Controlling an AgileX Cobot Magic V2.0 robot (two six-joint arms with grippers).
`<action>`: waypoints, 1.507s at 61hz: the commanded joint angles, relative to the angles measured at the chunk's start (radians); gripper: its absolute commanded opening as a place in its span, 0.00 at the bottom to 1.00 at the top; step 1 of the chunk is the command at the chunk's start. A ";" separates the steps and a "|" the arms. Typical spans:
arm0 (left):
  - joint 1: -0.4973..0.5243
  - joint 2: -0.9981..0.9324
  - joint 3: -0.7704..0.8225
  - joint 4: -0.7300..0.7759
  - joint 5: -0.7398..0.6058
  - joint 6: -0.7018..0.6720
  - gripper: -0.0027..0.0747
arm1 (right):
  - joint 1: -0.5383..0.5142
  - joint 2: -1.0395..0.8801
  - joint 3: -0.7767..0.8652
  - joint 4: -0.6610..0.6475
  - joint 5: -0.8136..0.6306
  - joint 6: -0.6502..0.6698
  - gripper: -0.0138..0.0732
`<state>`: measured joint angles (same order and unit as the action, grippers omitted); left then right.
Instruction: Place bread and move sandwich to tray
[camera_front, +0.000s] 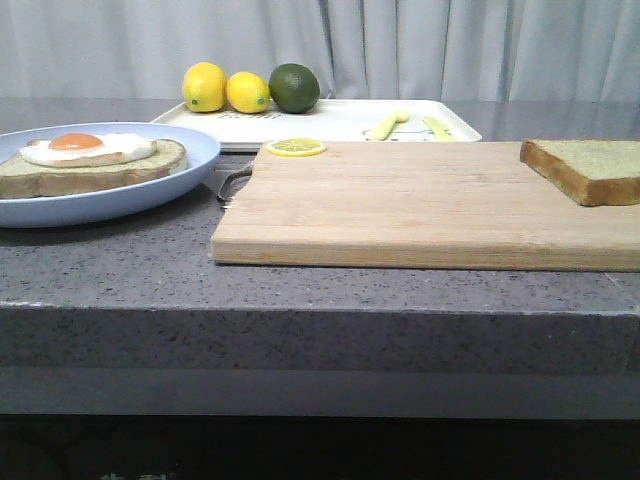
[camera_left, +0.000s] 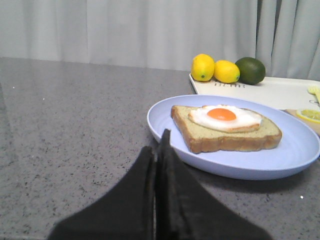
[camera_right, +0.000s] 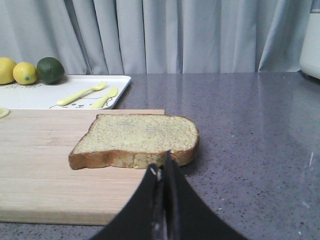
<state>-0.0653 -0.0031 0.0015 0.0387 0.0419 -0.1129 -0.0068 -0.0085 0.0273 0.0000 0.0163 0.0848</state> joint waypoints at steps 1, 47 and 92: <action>0.001 -0.022 0.005 -0.008 -0.144 0.004 0.01 | 0.000 -0.024 -0.005 -0.016 -0.080 -0.004 0.08; 0.001 0.273 -0.708 0.029 0.306 0.004 0.01 | 0.000 0.307 -0.671 -0.106 0.396 -0.005 0.08; 0.001 0.562 -0.757 0.015 0.397 0.004 0.08 | 0.000 0.778 -0.786 -0.106 0.562 -0.005 0.16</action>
<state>-0.0653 0.5377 -0.7243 0.0586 0.5072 -0.1129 -0.0068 0.7515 -0.7226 -0.0887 0.6461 0.0848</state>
